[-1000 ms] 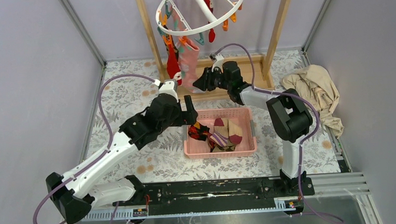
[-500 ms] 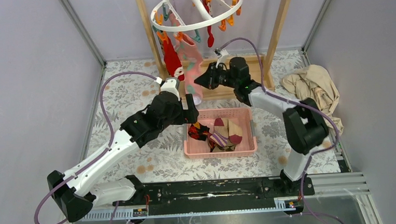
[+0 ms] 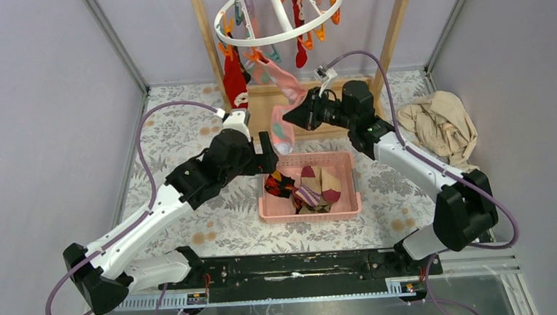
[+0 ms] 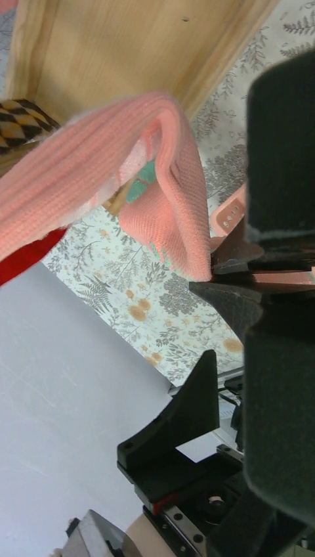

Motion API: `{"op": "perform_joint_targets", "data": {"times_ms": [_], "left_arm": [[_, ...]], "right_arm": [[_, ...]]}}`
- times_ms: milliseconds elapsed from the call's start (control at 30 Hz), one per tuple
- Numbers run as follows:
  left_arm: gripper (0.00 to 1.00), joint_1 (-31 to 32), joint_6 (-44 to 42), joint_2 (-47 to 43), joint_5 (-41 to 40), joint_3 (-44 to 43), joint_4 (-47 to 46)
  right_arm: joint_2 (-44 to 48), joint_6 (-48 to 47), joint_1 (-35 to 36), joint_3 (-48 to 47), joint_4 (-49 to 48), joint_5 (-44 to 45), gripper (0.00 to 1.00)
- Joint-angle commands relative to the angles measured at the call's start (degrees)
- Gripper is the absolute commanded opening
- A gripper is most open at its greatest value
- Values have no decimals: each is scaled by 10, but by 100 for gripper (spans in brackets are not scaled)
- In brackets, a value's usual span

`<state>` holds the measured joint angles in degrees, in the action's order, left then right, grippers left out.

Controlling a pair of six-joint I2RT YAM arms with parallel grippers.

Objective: Remove the socks clipped to the hanger
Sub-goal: Remove the sock from the hanger.

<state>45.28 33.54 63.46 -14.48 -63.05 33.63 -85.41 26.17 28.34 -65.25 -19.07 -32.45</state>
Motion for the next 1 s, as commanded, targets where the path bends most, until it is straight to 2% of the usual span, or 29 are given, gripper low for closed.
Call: {"op": "perform_joint_targets", "data": {"times_ms": [0, 167, 333, 533, 967], "left_arm": [[98, -3, -4, 20, -3, -25, -18], [98, -2, -9, 77, 18, -69, -21], [98, 1, -4, 125, 25, -115, -23], [99, 19, -1, 156, 19, -145, -26], [99, 37, 8, 139, 9, -138, -24]], "right_arm": [[45, -15, 4, 12, 28, 2, 5], [85, -37, -3, 19, 72, 16, 5], [110, -27, -49, 34, 92, -7, 5], [107, 82, -157, 73, 15, -75, 4], [76, 155, -253, 48, -31, -98, 3]]}}
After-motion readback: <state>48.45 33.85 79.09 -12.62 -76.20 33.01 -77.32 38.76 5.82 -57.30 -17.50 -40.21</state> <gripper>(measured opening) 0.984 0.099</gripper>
